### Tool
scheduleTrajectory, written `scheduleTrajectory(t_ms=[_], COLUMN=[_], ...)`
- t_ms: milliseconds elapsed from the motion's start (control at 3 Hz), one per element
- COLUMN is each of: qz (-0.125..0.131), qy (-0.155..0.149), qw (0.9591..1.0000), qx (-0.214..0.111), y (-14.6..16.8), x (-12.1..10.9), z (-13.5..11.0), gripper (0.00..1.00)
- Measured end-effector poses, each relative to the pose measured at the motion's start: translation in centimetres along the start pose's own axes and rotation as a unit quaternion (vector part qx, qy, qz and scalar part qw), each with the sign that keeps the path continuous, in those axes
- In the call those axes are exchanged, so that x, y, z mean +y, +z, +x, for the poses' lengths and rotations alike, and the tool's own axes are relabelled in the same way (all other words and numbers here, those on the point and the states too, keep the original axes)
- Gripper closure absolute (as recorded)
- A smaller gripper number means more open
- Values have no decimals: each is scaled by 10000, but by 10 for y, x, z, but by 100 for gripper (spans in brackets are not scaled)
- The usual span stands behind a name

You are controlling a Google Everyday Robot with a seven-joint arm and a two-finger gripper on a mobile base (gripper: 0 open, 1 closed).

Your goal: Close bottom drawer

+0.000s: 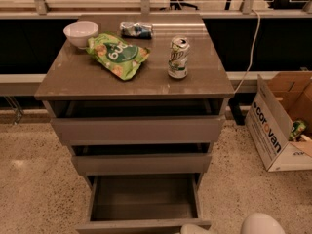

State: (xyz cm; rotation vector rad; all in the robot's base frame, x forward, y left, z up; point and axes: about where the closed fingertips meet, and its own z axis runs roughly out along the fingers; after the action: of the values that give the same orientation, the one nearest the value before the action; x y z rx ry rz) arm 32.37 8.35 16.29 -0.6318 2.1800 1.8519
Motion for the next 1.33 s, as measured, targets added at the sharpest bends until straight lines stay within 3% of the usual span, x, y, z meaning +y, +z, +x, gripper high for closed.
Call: scheduleTrajectory(t_ms=[667, 1333], qz=[148, 76], qy=[212, 134], qw=[9997, 9998], qx=[22, -116], y=[14, 28], x=[-20, -24], z=[2, -16], gripper=[100, 100])
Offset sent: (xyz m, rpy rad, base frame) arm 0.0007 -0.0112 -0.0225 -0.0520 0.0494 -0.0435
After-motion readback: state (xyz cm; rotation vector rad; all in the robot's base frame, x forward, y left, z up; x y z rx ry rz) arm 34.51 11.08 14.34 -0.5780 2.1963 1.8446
